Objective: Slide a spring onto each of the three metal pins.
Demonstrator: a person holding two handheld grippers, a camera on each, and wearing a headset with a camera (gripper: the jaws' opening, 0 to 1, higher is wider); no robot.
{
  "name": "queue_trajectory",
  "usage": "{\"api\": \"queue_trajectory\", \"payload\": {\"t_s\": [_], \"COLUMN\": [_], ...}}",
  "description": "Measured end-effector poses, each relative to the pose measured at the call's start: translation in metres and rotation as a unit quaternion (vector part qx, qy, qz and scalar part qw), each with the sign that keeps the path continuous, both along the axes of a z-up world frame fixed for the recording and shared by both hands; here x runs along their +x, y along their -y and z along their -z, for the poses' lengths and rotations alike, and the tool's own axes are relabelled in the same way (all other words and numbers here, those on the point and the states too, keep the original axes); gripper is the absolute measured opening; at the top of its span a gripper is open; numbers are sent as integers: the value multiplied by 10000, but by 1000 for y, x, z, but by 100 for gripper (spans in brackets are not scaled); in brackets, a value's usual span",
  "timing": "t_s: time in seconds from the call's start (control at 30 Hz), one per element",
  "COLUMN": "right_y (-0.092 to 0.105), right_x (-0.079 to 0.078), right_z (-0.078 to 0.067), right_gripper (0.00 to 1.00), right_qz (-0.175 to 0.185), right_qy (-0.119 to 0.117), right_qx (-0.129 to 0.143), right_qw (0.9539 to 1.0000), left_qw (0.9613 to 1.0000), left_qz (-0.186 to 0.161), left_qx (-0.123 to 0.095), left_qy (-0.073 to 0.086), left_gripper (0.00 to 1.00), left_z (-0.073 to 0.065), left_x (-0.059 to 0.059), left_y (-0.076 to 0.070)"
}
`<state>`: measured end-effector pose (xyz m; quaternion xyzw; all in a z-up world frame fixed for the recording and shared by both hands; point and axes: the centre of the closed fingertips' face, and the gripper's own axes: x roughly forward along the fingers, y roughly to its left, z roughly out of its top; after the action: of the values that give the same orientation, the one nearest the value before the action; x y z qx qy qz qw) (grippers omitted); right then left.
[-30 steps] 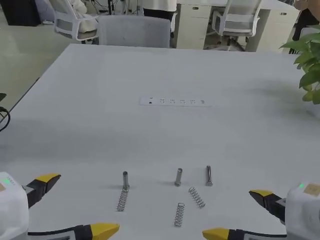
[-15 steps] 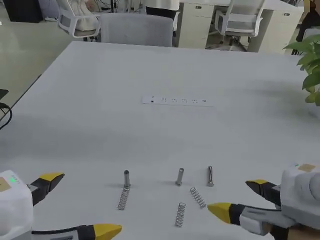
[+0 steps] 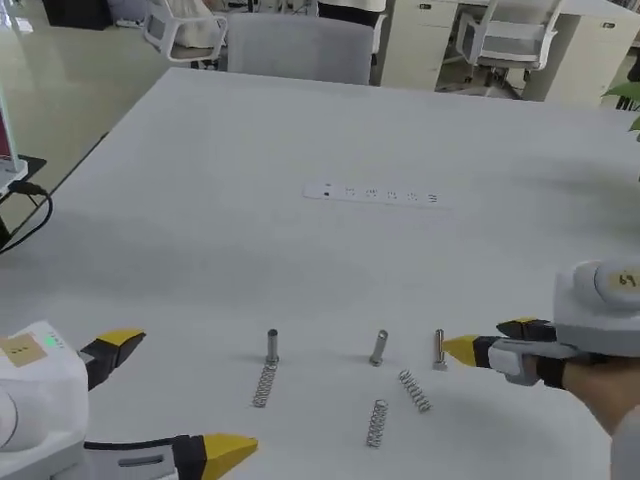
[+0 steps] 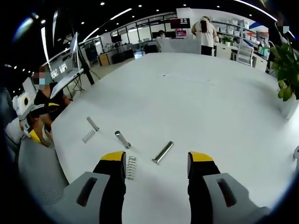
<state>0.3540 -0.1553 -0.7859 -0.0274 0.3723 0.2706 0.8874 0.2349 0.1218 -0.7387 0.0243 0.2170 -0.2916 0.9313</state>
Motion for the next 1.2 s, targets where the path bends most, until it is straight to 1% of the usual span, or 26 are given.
{"api": "queue_trajectory", "payload": {"t_s": [0.03, 0.1, 0.13, 0.23, 0.3, 0.53, 0.63, 0.77, 0.97, 1.1, 1.2], "right_y": [0, 0, 0, -2, -2, -7, -8, -13, -12, -16, -17], "right_x": [2, 0, 3, 7, 11, 22, 25, 29, 34, 34, 34], "right_z": [3, 7, 10, 16, 21, 27, 33, 36, 47, 50, 54], "right_gripper": [50, 46, 44, 41, 40, 34, 28, 25, 22, 22, 20], "right_qz": [30, 61, 61, 62, 50, 54, 16, -13, 4, -14, -132], "right_qy": [-46, -190, -236, -308, -405, -565, -729, -837, -1042, -1159, -1190], "right_qx": [-5, -62, -78, -124, -198, -333, -475, -565, -739, -745, -978], "right_qw": [10000, 9998, 9997, 9994, 9990, 9978, 9962, 9949, 9918, 9905, 9880], "left_qw": [10000, 10000, 10000, 10000, 10000, 10000, 10000, 10000, 10000, 9999, 9999], "left_qz": [-6, -4, -8, -18, -21, -12, -10, -18, -37, -53, -63], "left_qx": [9, 10, 7, 0, 3, 5, 5, 3, 5, 20, 27], "left_qy": [1, -10, -11, -14, -9, -31, -43, -53, -88, -90, -107], "left_gripper": [99, 99, 99, 99, 99, 99, 99, 98, 98, 98, 98], "left_z": [0, 1, 1, 0, -1, -1, 0, 1, 4, 5, 6], "left_x": [0, -1, -1, -2, -2, -2, -2, -1, -1, -1, 0], "left_y": [-1, -1, -1, 0, 0, 3, 2, 2, 0, -1, -2]}}
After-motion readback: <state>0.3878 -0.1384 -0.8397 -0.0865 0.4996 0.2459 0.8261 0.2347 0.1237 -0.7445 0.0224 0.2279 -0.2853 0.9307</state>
